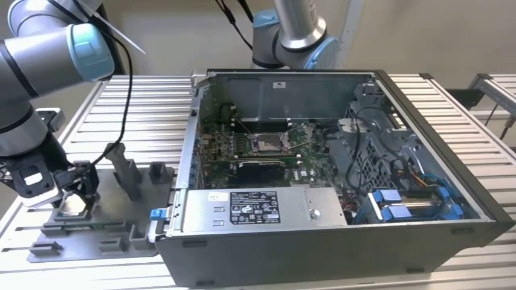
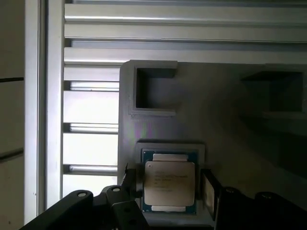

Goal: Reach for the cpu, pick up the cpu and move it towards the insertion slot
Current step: 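Pick up the cpu and move it towards the insertion slot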

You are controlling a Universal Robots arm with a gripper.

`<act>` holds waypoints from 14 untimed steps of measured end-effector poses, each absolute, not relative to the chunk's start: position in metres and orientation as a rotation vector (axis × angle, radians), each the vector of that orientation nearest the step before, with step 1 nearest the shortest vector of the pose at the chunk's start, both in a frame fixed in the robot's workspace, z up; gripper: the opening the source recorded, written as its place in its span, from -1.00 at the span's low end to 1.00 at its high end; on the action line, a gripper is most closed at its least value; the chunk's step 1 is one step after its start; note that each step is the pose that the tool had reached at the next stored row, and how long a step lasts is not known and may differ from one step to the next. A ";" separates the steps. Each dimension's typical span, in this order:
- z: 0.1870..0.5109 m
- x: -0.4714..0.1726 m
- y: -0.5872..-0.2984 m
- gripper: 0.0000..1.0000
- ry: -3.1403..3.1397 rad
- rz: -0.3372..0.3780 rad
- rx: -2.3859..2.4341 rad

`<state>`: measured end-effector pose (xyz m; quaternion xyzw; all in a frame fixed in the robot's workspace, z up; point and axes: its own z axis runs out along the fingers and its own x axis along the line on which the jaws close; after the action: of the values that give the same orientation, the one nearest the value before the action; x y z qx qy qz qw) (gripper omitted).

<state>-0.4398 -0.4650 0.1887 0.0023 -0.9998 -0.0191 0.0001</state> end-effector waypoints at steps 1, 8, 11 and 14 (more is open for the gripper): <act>0.188 -0.440 -0.465 1.00 -3.141 -0.060 0.007; 0.188 -0.440 -0.465 1.00 -3.141 -0.060 0.007; 0.188 -0.440 -0.465 1.00 -3.141 -0.060 0.007; 0.188 -0.440 -0.465 1.00 -3.141 -0.060 0.007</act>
<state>-0.4399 -0.4646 0.1879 0.0023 -0.9998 -0.0191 0.0001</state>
